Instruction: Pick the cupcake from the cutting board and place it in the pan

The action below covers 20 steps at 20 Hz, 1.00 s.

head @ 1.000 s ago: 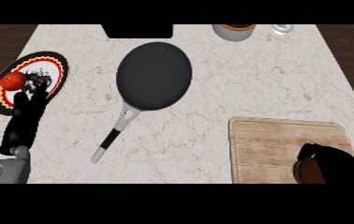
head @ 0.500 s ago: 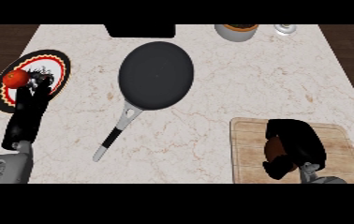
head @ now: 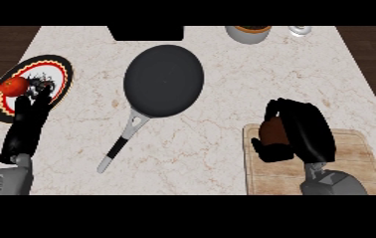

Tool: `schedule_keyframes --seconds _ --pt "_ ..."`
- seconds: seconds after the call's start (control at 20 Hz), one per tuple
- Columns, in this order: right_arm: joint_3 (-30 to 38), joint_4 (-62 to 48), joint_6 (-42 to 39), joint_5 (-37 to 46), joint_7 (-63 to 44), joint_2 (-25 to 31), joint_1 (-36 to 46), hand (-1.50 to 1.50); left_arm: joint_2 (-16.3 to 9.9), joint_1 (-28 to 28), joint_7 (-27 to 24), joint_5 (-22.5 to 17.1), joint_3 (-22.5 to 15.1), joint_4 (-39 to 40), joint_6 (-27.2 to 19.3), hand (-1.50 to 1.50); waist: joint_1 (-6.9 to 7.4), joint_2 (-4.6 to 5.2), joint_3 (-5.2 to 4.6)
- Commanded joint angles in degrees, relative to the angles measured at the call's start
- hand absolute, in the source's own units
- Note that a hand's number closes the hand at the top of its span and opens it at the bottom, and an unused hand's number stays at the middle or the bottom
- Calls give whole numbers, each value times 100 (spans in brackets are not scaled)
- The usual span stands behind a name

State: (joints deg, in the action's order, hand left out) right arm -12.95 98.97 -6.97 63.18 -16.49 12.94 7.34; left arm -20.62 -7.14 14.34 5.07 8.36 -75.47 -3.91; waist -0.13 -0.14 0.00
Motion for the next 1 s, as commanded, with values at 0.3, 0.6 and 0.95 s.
schedule_keyframes --seconds 0.3,0.6,0.95 --pt "-112 37 169 -31 -106 -869 1281 150 287 -10 -219 223 -94 215 -129 0 47 21 -1" --pt "-171 -1452 1049 -413 -486 -1280 2331 150 166 84 -145 162 -16 -58 92 0 119 31 1" --pt "-241 -3371 2126 -1525 -747 -1291 3699 150 2 -246 -80 120 142 209 250 0 154 48 0"
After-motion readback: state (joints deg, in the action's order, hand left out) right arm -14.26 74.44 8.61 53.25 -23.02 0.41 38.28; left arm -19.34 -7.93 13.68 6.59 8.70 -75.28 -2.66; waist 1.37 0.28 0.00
